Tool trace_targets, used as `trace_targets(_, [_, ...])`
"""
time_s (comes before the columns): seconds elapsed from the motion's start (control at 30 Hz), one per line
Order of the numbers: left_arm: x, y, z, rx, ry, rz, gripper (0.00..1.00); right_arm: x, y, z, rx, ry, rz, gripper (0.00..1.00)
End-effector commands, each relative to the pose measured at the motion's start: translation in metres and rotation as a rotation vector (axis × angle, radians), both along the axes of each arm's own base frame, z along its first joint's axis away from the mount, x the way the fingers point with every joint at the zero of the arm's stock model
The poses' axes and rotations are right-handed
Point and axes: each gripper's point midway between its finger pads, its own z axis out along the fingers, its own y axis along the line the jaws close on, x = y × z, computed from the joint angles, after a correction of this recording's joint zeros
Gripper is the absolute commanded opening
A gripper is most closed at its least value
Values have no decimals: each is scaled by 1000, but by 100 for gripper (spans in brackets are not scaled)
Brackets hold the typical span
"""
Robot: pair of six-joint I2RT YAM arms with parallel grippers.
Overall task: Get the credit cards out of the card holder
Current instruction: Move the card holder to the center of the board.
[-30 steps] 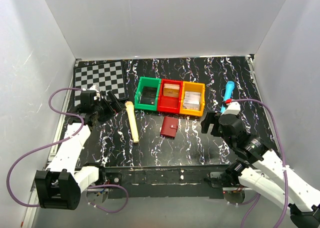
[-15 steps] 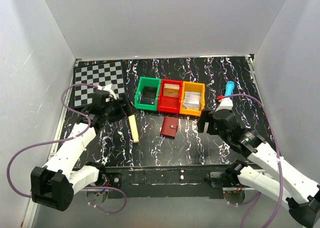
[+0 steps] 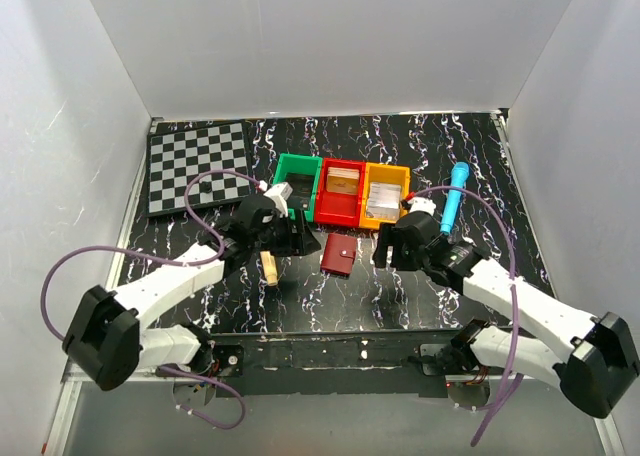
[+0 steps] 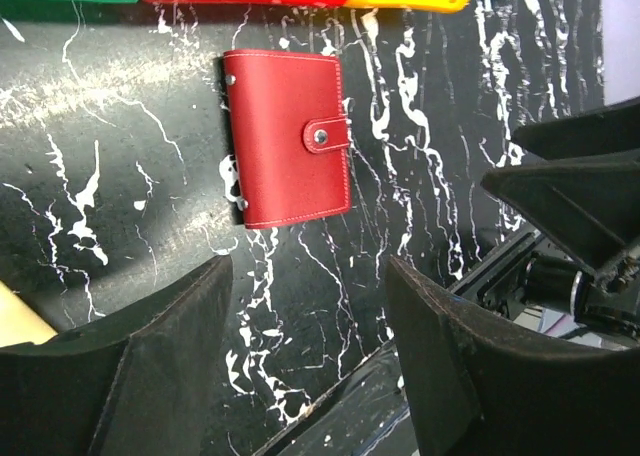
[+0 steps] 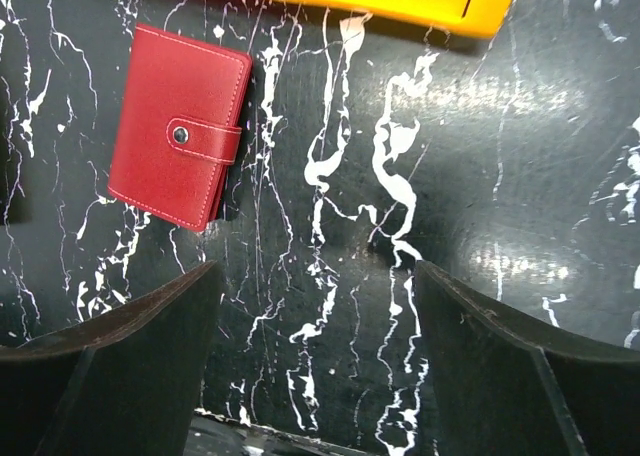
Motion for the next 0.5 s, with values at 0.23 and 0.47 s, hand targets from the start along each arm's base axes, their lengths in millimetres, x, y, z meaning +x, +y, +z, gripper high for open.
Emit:
trace_targets(0.23, [23, -12, -46, 43, 108, 97, 62, 8, 38, -29, 159, 94, -53, 79])
trace_targets(0.47, [32, -19, -60, 62, 125, 96, 59, 16, 64, -41, 199, 155, -18, 69])
